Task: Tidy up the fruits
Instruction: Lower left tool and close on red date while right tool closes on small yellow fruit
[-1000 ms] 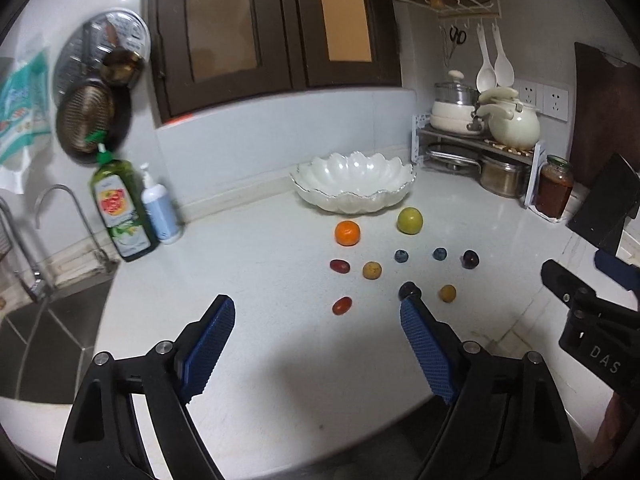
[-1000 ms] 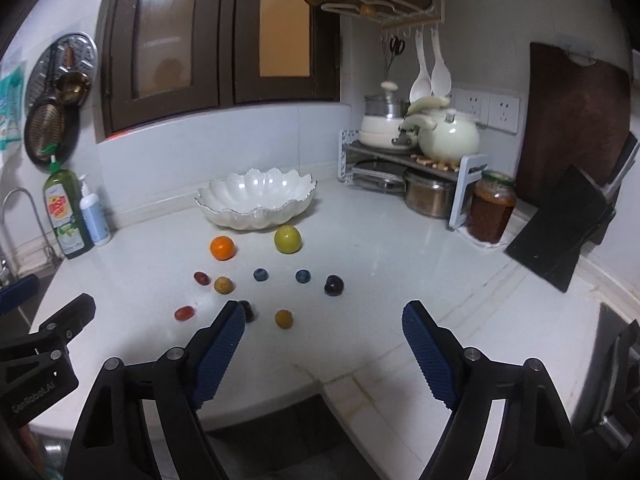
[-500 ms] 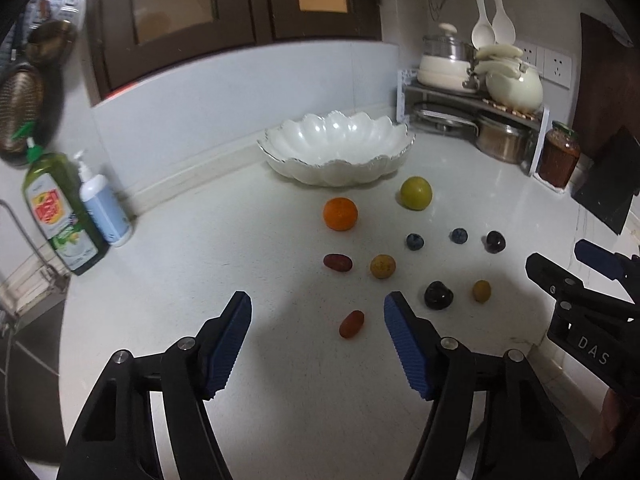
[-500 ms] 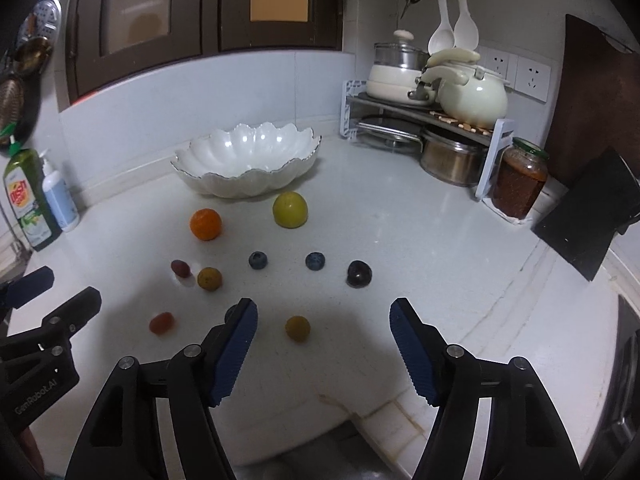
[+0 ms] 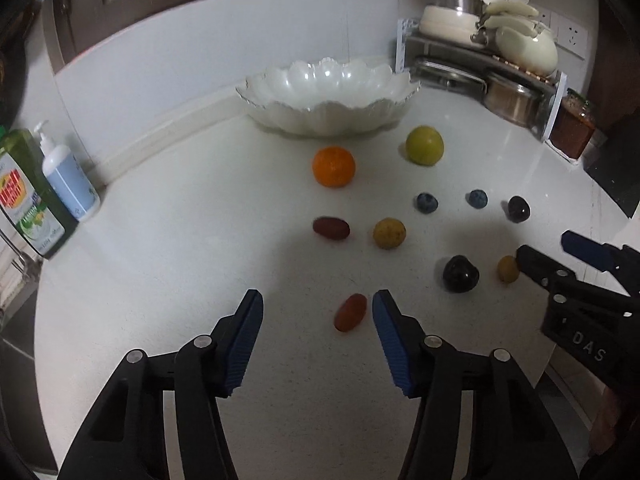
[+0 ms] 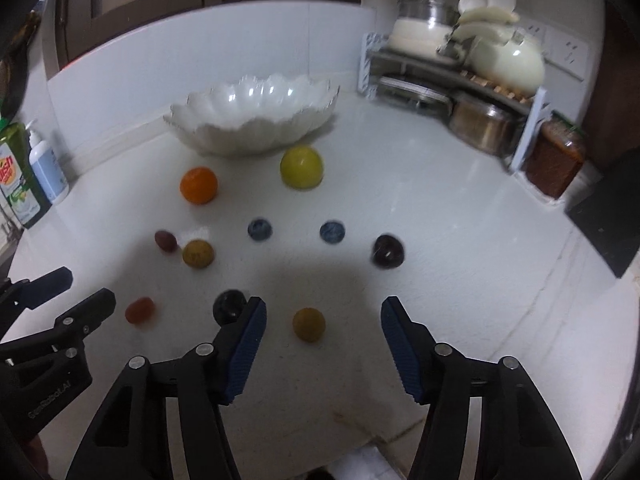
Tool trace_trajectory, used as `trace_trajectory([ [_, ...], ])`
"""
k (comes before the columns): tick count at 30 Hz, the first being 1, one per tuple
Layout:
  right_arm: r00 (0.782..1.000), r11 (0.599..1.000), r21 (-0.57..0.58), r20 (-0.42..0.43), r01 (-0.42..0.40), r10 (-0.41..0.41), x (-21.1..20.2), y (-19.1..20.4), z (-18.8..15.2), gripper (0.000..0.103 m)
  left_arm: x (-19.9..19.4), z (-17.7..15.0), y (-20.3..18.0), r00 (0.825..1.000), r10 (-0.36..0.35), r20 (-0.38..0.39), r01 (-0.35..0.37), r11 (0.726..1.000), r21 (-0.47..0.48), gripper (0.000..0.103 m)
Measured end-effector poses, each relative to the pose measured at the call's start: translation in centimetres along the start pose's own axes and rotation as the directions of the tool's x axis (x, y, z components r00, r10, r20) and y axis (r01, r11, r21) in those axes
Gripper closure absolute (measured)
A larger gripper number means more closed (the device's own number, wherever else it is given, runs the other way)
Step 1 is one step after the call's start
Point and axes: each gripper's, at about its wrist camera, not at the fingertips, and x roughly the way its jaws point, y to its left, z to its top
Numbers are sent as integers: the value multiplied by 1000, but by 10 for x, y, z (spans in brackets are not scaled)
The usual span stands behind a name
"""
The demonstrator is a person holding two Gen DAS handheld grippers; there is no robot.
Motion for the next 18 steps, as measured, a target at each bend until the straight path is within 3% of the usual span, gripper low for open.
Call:
trace_trajectory([
  [9, 999, 1000, 5, -47, -25, 25, 17, -7, -4, 44, 17, -4, -11, 999, -19, -48, 19, 1000, 16, 51],
  [13, 998, 999, 7, -60, -37, 37, 21, -7, -3, 53, 24, -4, -13, 998, -20, -62, 22, 999, 26, 57],
  [18, 997, 999, -7, -63, -40, 40, 25, -3, -2, 54, 29, -3, -11, 998, -18, -67, 20, 1000, 20, 59],
])
